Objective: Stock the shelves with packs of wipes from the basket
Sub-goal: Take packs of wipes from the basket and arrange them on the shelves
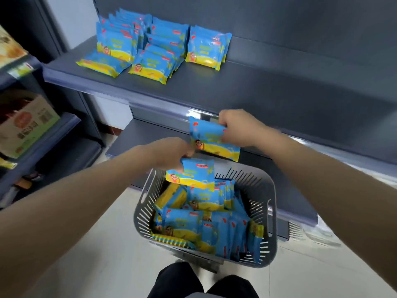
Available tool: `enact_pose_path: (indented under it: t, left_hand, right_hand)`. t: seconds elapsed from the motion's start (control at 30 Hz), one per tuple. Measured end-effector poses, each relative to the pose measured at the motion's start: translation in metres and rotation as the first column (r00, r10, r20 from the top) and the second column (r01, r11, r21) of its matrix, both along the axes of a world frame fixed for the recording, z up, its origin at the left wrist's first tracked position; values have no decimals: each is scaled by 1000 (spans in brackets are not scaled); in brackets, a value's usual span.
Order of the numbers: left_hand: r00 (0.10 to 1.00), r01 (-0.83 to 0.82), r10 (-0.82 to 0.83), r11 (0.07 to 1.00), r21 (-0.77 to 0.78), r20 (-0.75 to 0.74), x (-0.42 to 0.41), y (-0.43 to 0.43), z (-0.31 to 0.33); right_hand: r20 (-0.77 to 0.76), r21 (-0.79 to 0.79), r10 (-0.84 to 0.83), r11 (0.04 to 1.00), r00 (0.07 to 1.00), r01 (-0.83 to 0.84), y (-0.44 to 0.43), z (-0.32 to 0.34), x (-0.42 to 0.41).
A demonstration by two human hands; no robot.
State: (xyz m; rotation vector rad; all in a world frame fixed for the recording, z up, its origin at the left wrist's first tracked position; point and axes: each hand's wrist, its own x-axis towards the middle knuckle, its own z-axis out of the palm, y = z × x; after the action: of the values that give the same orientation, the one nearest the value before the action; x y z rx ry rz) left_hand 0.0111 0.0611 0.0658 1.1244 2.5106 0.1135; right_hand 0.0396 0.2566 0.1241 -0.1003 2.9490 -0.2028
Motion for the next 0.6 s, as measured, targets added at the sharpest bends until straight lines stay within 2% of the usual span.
enact_pose_path:
  t: [0.17,0.33,0.4,0.6]
  left_hand:
    - [1000,-3,6,990,140,-16,-33,16,62]
    - [989,-100,126,955,279,-74,-74,29,104]
    - [979,-146,183,936,320,-88,-92,33,113]
    - [943,-258,318,887,384,-101,-158,56,112]
  right_hand:
    - [-163,-138,-190,976,968,168,20,40,-45]
    - [-319,-69,-261,965,911,252,44,51,-102]
    - [-324,-101,-295,955,899,278,52,51,-128]
    - [-266,-329,-358,906,895,265,72,37,-203]
